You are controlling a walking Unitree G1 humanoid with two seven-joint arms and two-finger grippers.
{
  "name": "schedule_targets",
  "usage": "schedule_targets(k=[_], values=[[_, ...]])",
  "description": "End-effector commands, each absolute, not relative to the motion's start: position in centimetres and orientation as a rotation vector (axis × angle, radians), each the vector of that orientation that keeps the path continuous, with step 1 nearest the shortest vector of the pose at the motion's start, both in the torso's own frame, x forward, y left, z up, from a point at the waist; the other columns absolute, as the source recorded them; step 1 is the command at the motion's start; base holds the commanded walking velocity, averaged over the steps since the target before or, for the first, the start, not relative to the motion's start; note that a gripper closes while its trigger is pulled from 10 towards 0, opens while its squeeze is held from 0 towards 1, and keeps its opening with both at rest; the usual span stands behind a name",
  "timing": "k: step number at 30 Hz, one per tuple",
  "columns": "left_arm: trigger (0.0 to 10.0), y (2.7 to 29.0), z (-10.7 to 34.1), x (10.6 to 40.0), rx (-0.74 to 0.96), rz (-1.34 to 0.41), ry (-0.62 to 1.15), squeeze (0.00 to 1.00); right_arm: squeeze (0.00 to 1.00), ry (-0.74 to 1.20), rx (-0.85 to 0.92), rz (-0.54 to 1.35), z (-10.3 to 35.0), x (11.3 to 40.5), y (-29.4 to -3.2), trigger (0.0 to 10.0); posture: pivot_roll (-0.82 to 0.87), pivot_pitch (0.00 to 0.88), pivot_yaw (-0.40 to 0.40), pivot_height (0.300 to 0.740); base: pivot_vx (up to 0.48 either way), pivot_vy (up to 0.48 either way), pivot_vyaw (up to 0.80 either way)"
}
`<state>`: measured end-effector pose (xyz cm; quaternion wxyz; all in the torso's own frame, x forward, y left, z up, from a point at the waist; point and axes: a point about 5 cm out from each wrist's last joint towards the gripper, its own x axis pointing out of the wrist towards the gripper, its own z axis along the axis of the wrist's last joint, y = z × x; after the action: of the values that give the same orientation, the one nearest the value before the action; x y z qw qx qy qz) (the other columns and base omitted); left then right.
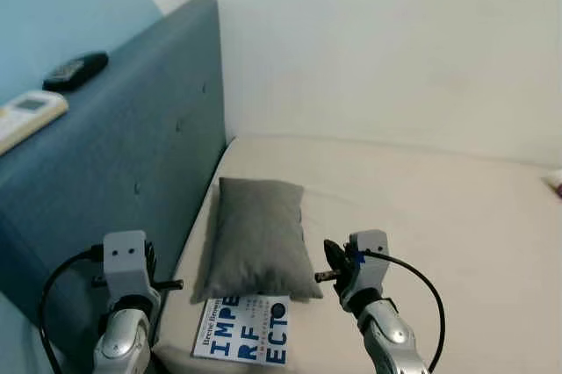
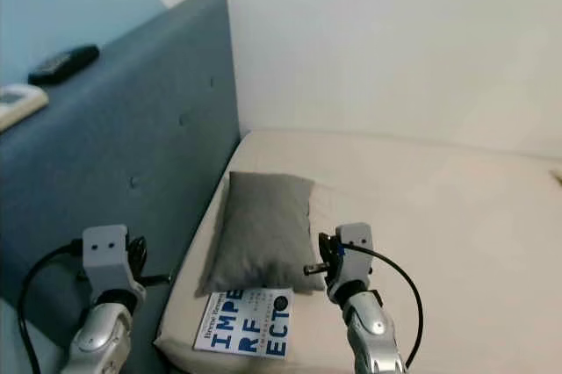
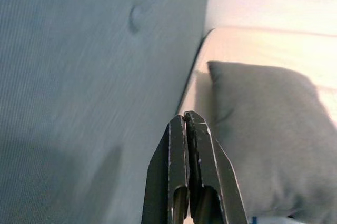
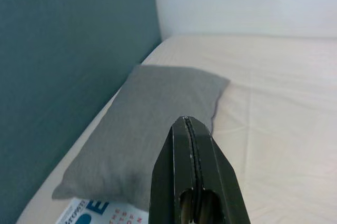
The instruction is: Clean up the room
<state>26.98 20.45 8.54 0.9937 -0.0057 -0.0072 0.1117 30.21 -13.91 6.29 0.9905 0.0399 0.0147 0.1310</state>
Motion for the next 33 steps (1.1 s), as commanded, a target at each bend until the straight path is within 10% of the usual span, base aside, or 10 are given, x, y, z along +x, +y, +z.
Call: schedule_targets(k=[1,33], values=[[10.0,20.4,8.6,26.8,-0.022,0.235,-0.012,0.00,0.00,0.038,0.078,0.272,6.0,30.0,-13.9,10.0,0.00,0.068,-0.080,0.715,0.000,0.000,0.00],[10.0,20.5,6.2,25.2,-0.026,0.230,0.071,0.00,0.00,0.263,-0.041,0.371,2.3,28.7,-12.7,10.0,0.00,0.069,-0.084,0.740,0.000,0.000,0.00]])
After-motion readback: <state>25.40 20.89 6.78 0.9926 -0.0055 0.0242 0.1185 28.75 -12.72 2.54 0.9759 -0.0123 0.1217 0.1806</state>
